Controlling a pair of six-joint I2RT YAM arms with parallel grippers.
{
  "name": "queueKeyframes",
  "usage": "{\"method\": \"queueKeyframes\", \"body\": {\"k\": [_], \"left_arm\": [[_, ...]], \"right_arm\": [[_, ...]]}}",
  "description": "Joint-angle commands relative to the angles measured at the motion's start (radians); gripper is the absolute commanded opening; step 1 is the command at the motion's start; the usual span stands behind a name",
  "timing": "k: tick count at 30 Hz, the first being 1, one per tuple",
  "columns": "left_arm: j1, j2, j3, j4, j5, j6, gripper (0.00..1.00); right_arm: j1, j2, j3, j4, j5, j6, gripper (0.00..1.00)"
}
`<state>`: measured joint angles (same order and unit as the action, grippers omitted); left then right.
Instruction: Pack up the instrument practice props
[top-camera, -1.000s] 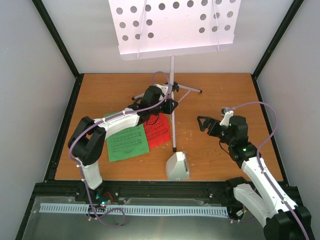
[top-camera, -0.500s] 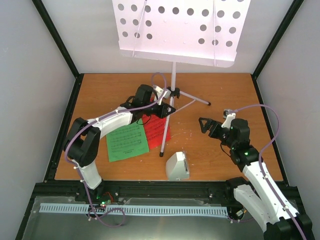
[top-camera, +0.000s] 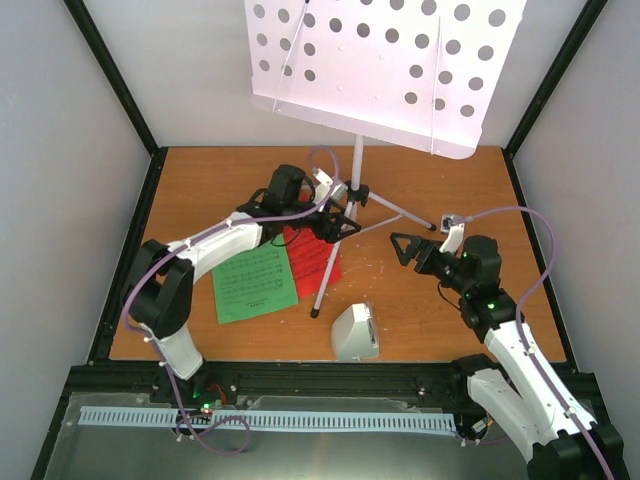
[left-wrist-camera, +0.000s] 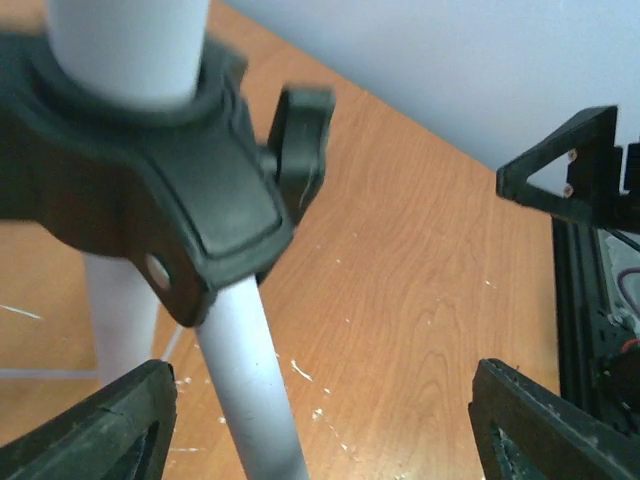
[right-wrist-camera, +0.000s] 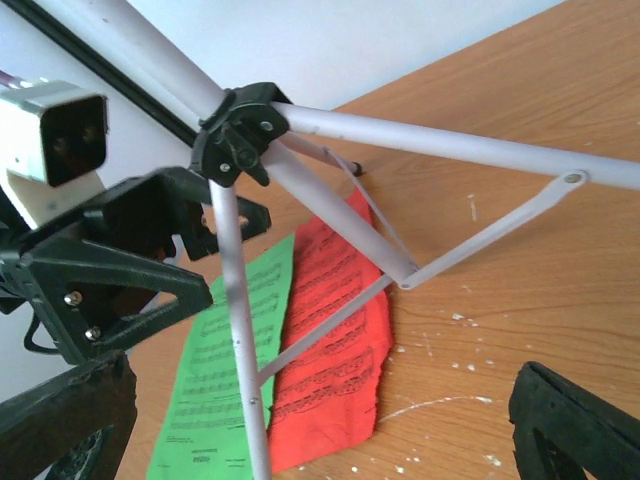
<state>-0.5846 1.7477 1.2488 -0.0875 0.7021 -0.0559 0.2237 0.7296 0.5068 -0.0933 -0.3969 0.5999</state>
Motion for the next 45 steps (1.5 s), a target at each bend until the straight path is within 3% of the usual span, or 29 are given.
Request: {"method": "queueKeyframes", "body": {"k": [1, 4, 7, 9, 14, 19, 23, 26, 35, 45], "left_arm": [[0.006, -0.114, 0.011, 0.046, -0.084, -0.017, 0.83], [0.037, -0.181, 0.043, -0.031, -0.195, -0.16, 0.87], [0.092, -0.295, 0.004, -0.023, -0.152, -0.277, 0.99], [0.14, -0.36, -0.022, -0.023, -0.088, -0.317, 0.99], [0.322, -0.429, -0.031, -0.145, 0.08, -0.325, 1.0], [0.489, -0.492, -0.057, -0.151, 0.089, -0.305, 0.99], [0.494, -0.573, -0.108, -0.145, -0.153, -0.208, 1.0], [0.495, -0.603, -0.152, -0.143, -0.248, -0.161, 0.99], [0.494, -0.631, -0.258, -0.088, -0.266, -0.139, 1.0], [0.495, -0.644, -0.276, -0.081, -0.262, -0.139, 1.0]], "right_arm": [[-0.008, 0.048, 0.015, 0.118, -0.093, 0.037, 1.0], [-0.008, 0.113, 0.037, 0.197, -0.175, 0.061, 0.95], [-0.008, 0.183, 0.068, 0.251, -0.205, 0.076, 0.88], [-0.008, 0.235, 0.094, 0.287, -0.227, 0.076, 0.83], [0.013, 0.386, 0.194, 0.313, -0.278, -0.021, 0.71], [0.114, 0.514, 0.329, 0.174, -0.129, -0.262, 0.52], [0.152, 0.585, 0.392, 0.151, -0.074, -0.357, 0.41], [0.183, 0.616, 0.431, 0.117, -0.021, -0.419, 0.34], [0.203, 0.62, 0.437, 0.088, 0.098, -0.495, 0.29], [0.207, 0.634, 0.444, 0.143, 0.089, -0.562, 0.24]]}}
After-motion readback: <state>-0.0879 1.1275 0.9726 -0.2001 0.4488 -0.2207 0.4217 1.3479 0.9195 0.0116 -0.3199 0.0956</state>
